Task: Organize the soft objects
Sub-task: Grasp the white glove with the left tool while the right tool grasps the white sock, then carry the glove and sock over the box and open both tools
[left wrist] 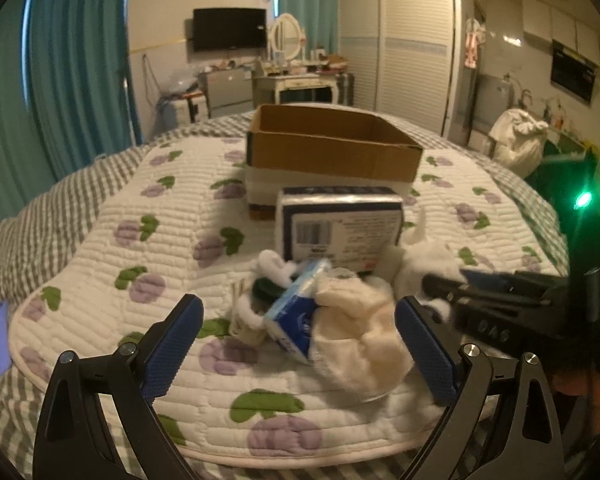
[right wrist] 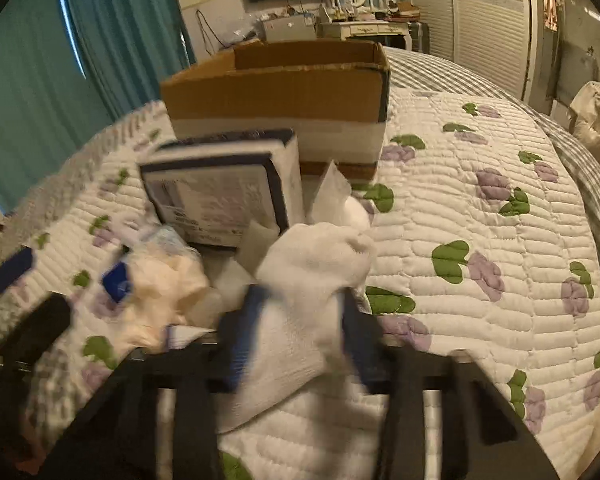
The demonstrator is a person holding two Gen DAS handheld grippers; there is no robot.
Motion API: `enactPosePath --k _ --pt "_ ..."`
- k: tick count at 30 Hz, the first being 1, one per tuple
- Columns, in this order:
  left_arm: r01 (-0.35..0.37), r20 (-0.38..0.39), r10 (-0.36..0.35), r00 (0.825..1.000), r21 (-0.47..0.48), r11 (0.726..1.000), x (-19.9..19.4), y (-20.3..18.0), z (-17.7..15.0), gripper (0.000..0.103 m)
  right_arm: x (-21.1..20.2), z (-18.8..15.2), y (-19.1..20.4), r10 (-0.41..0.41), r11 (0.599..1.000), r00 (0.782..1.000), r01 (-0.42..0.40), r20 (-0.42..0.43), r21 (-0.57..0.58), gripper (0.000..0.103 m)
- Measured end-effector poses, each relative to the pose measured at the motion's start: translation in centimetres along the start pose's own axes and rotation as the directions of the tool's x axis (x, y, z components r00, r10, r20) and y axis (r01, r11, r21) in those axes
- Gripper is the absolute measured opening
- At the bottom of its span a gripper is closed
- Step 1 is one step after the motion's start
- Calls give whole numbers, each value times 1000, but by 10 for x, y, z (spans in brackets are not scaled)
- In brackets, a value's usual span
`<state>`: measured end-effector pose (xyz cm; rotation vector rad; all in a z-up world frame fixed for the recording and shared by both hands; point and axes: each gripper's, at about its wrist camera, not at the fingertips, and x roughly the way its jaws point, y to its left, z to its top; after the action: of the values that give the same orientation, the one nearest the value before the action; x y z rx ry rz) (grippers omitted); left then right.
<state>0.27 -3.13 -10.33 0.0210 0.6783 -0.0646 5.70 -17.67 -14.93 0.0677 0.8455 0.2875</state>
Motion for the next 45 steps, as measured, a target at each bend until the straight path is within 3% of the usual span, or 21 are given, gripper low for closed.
enactPosePath --k 3,7,13,16,20,21,23,35,39,45 --pt "27 -15 -26 1000 22 999 3 -13 -2 97 -20 6 -6 -38 999 998 38 49 -9 32" --pt "58 -60 -54 997 59 997 16 -31 -10 96 -37 11 -18 -27 999 996 25 89 21 31" --pt "90 -142 -79 987 78 993 41 -44 -19 71 -32 6 -31 -48 999 996 46 72 26 32" --pt "119 -181 -102 978 84 989 52 -49 -23 48 -27 3 -38 -51 998 997 49 59 33 32" --pt "149 -207 -129 970 82 985 57 -51 -26 31 -24 2 -43 -55 998 997 53 49 42 32" --pt "151 -207 -131 970 86 985 55 -51 -25 30 -25 2 -44 -57 998 997 55 49 41 32" --pt "151 -199 -130 971 92 984 50 -50 -24 25 -28 2 -42 -61 997 997 59 55 40 32" --pt "131 -45 -126 991 121 984 -9 -33 5 25 -80 16 -15 -68 998 985 68 160 5 32" --pt "127 31 -133 991 142 982 -27 -28 29 25 -93 25 -5 -60 998 980 63 192 -9 32" --pt "121 150 -145 978 158 980 -34 -19 87 25 -108 72 4 -33 997 962 50 272 -57 32"
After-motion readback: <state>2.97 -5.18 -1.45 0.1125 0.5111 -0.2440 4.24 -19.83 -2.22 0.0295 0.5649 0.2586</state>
